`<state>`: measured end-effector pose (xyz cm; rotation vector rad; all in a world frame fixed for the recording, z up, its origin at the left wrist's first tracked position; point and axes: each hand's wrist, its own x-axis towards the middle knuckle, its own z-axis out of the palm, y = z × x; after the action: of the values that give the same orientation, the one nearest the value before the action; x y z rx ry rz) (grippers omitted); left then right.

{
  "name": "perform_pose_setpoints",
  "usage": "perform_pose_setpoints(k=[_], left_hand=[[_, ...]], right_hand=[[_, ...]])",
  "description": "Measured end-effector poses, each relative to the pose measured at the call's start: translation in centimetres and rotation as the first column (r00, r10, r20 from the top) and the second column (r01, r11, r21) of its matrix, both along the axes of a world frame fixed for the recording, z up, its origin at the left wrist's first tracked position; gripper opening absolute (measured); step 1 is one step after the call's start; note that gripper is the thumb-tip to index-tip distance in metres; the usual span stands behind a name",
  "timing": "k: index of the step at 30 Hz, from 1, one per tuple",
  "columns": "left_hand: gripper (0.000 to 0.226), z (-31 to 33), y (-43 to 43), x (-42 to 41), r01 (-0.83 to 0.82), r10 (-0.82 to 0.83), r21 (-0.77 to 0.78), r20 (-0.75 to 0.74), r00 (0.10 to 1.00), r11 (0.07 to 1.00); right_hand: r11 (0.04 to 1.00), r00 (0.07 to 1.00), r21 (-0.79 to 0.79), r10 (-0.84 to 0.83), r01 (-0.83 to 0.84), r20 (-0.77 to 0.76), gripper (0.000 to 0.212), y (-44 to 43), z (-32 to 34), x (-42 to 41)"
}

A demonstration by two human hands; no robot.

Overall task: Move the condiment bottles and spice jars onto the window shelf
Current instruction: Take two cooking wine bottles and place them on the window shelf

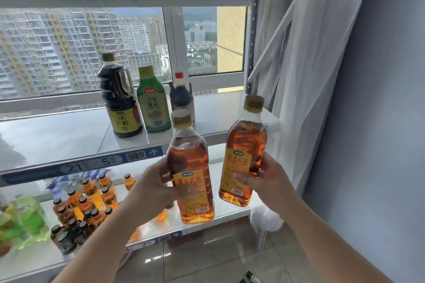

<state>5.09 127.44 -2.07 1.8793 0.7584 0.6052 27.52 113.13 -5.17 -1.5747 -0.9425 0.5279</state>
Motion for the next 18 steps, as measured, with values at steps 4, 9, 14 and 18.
perform_pose_setpoints(k=[4, 9, 14, 18], left_hand=[[0.047, 0.0, 3.6, 3.2, -0.006, 0.006, 0.038, 0.005, 1.000, 0.999], [0.046, 0.5, 7.3, 7.0, -0.071, 0.073, 0.067, -0.024, 0.997, 0.995], [0.048, 1.3, 10.1, 9.9, -0.114, 0.115, 0.079, -0.010, 0.993, 0.990], [0.047, 1.3, 11.5, 12.0, -0.166, 0.163, 0.074, 0.049, 0.986, 0.983]], right_hand=[[0.999, 0.999, 0.019, 0.035, -0.035, 0.028, 0.036, 4.8, 0.2, 4.0], [0.996, 0.996, 0.045, 0.069, -0.072, 0.060, 0.048, 11.7, 0.5, 9.9], [0.985, 0.985, 0.043, 0.162, -0.165, 0.053, 0.051, 17.2, 1.5, 14.1], [0.976, 0.975, 0.040, 0.212, -0.215, 0.069, 0.058, 21.2, 1.6, 17.2]])
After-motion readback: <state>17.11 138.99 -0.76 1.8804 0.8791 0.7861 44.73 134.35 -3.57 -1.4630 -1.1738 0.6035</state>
